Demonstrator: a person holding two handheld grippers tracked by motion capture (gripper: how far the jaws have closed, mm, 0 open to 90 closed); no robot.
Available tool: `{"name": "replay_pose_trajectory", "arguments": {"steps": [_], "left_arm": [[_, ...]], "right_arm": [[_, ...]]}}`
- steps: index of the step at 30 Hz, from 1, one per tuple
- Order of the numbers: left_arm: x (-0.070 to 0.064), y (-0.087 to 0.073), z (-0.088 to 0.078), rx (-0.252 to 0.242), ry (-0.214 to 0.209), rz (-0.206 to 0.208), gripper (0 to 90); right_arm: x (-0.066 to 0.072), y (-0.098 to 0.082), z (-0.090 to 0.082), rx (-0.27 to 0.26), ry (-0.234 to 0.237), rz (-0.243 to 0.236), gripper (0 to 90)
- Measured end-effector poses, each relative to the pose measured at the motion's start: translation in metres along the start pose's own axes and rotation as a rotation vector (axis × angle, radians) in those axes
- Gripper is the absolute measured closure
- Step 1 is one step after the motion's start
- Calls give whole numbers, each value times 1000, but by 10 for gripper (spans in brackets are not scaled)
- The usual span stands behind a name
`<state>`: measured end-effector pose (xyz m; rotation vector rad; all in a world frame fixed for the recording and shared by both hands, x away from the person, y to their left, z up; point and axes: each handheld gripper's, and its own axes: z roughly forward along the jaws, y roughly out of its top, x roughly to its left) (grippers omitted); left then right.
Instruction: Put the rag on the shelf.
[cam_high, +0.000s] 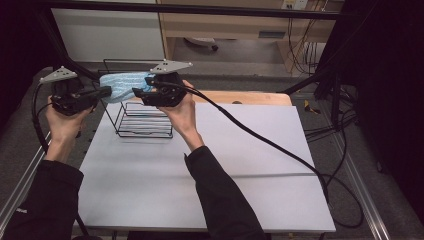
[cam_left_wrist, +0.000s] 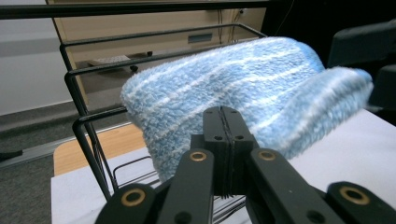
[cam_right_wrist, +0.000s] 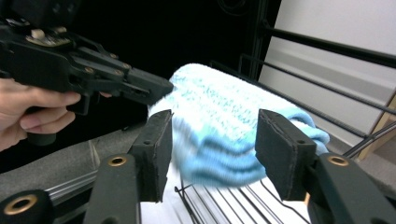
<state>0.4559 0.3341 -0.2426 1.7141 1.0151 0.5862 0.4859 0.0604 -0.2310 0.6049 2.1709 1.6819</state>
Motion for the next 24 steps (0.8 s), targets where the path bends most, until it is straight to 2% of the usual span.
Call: {"name": "replay_pose_trajectory", "arguments": {"steps": [2,5,7,11,14,20,24], "left_arm": [[0,-1,2,3,2,0,893],[0,-3,3,0,5,0,893],[0,-3,3,-3,5,3,893],[0,-3,3,-5,11,6,893],[1,-3,4,-9,12,5,893],[1,-4,6,-8,14,1,893],[1,-4,5,-15,12,1,892]], "right_arm": [[0,2,-1,-8,4,4,475],[1,4,-1,1,32,27,644],[2,3,2,33,57,38,750],[2,-5,7,108,56,40,850],[-2,-11,10,127,44,53,864],[-8,-19,12,142,-11,36,855],[-10,-21,11,126,-10,37,822]]}}
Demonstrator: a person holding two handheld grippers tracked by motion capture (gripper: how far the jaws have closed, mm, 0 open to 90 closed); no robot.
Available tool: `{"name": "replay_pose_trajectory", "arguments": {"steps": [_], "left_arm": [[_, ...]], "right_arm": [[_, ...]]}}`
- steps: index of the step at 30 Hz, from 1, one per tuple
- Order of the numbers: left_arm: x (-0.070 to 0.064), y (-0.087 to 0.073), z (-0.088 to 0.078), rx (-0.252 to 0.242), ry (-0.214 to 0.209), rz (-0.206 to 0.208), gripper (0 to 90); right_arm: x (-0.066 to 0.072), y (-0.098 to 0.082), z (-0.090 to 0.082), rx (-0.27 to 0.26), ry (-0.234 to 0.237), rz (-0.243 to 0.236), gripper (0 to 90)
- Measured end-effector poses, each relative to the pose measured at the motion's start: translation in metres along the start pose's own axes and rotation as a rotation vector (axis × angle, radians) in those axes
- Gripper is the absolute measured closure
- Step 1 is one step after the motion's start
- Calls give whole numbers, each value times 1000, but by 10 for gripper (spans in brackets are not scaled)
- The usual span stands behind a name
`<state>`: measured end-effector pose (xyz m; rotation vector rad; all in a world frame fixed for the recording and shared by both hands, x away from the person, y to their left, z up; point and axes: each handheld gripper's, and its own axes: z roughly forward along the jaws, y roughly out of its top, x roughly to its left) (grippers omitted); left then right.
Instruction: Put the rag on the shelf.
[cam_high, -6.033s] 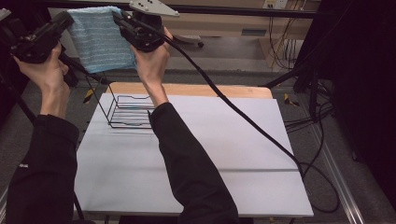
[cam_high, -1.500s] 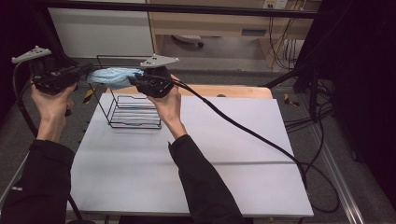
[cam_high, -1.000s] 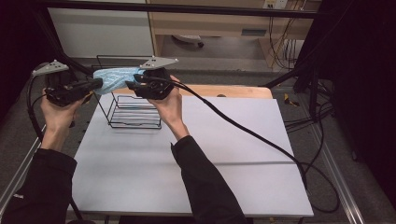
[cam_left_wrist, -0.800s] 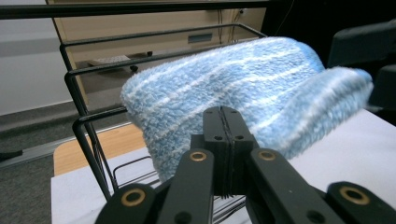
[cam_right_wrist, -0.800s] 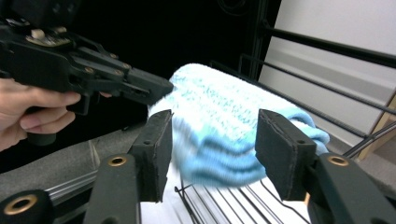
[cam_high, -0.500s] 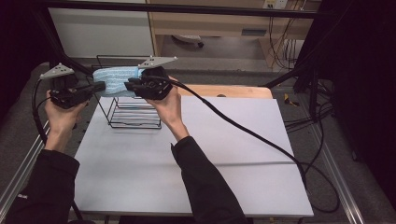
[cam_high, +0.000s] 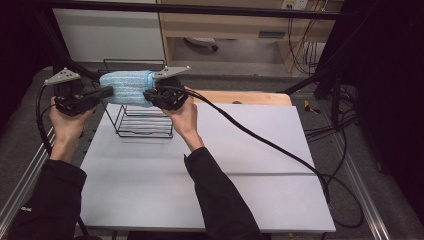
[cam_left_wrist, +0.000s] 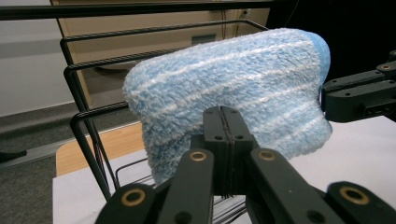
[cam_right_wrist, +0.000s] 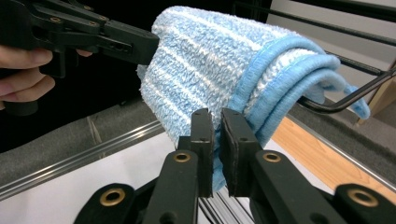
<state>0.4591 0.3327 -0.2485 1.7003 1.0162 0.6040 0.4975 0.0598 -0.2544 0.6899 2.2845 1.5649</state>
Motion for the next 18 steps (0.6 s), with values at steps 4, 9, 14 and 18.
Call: {"name": "replay_pose_trajectory", "arguments": {"steps": [4,9,14,18], "left_arm": [[-1,2,-4,-21,-5,-4,867],[-3,8,-11,-45,0,-2,820],[-5,13,-17,-54,1,6,761],[-4,14,-19,-55,6,1,706]], "right_arm": [[3,2,-4,-30,17,-12,781],[6,7,-10,-63,30,-18,701],[7,12,-14,-87,28,-27,636],[6,14,-15,-92,27,-25,603]]}}
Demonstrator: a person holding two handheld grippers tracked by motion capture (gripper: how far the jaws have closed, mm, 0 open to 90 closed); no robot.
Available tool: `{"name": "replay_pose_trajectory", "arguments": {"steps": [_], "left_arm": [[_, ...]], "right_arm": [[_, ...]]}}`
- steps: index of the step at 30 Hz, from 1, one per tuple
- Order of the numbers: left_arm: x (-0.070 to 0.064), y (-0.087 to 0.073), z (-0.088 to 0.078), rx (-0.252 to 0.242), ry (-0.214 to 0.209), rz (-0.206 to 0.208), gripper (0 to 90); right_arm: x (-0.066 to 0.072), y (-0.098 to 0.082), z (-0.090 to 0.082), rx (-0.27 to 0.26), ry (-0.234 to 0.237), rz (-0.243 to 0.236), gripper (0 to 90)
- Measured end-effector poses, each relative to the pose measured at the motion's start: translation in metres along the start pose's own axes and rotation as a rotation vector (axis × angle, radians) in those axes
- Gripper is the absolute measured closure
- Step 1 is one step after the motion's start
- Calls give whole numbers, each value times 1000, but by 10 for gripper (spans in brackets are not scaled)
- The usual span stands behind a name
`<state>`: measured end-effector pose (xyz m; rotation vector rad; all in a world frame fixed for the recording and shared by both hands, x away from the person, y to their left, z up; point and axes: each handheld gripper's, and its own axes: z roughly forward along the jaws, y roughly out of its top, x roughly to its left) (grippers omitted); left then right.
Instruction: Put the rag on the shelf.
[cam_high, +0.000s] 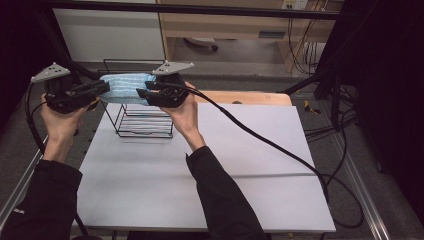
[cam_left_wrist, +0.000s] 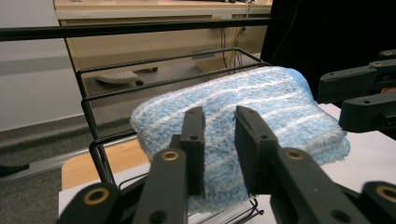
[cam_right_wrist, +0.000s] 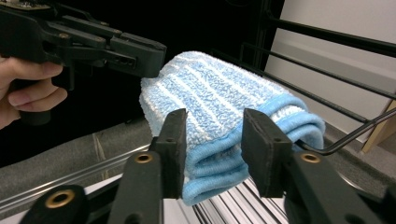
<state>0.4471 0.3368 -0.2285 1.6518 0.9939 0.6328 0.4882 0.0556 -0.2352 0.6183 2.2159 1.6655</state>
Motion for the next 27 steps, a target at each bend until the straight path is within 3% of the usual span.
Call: {"name": "replay_pose_trajectory", "arguments": {"steps": [17,27], "left_arm": [[-3,8,-8,-21,11,9,547],[-3,-5,-12,12,3,7,351]], "right_arm": [[-4,9,-10,-33,-10,3,416],[-3,10,-18,13,-15,-6,189]]}}
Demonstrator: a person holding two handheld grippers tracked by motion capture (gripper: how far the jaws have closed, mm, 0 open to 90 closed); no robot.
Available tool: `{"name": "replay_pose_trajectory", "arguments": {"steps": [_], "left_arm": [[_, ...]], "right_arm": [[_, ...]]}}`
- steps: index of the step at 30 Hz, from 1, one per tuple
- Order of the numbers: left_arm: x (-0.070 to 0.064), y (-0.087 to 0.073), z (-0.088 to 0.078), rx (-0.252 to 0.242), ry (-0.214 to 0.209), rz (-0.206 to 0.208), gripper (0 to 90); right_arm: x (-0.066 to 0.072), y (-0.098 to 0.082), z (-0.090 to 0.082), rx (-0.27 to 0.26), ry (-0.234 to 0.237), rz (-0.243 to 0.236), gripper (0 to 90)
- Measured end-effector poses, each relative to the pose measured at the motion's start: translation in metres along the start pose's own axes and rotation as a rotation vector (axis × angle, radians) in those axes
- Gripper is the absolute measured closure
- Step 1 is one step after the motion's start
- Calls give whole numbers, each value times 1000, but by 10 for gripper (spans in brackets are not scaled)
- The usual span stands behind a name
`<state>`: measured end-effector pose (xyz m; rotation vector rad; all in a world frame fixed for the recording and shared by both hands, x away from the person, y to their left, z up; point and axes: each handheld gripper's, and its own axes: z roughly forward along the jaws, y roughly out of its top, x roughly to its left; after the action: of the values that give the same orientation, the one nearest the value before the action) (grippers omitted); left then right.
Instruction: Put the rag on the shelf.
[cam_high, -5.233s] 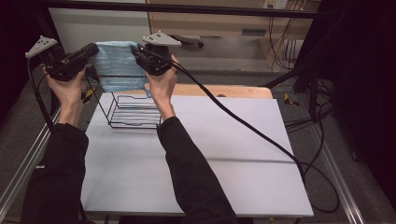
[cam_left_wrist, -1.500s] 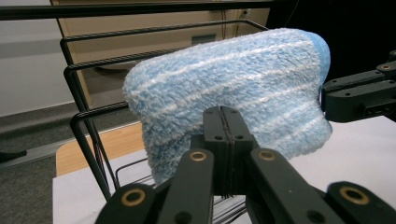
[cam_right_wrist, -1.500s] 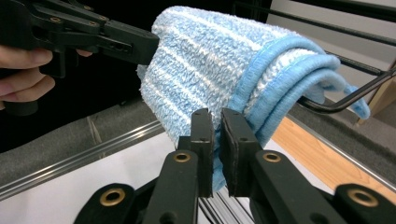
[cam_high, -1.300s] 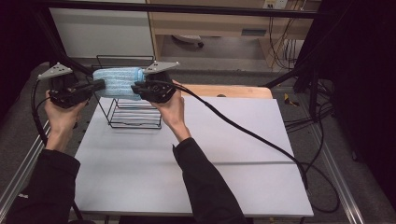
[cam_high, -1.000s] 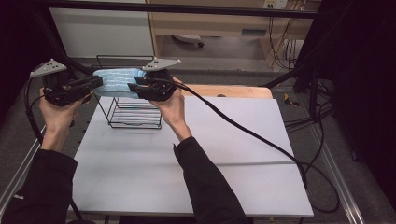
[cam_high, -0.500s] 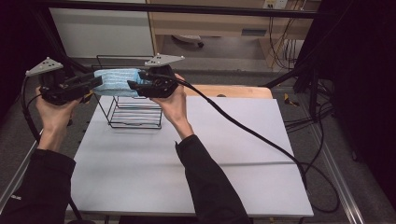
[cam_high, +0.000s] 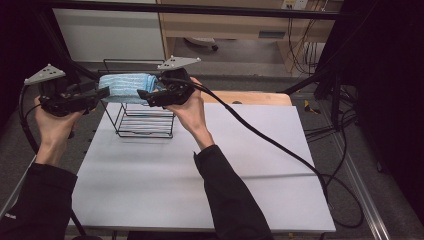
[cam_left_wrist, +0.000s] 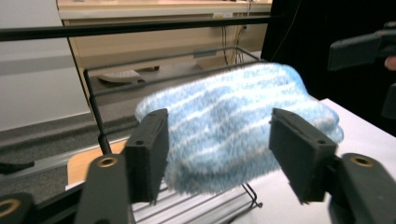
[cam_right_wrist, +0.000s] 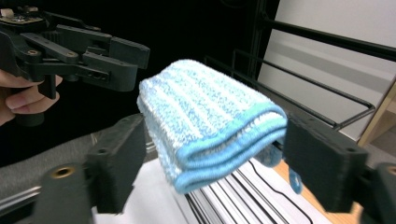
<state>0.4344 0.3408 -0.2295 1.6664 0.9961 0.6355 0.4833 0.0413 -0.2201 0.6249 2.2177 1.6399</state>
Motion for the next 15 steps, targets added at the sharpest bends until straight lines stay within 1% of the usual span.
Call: {"name": "replay_pose_trajectory", "arguments": {"steps": [2,4,6,9,12,15], "left_arm": [[0,-5,0,10,-3,0,311],[-1,-9,-2,16,1,5,273],[-2,-12,-3,18,-2,13,247],[-5,-17,-6,30,-6,24,181],[-9,-25,-9,35,-12,38,121],[-15,-36,-10,39,-14,43,85]], "right_arm": [[1,-1,-2,11,4,1,154],[1,-3,-5,6,1,-5,120],[0,-5,-9,7,5,4,99],[-2,-10,-16,17,-4,8,66],[-4,-17,-25,21,2,13,43],[-6,-27,-36,29,4,18,27]]}}
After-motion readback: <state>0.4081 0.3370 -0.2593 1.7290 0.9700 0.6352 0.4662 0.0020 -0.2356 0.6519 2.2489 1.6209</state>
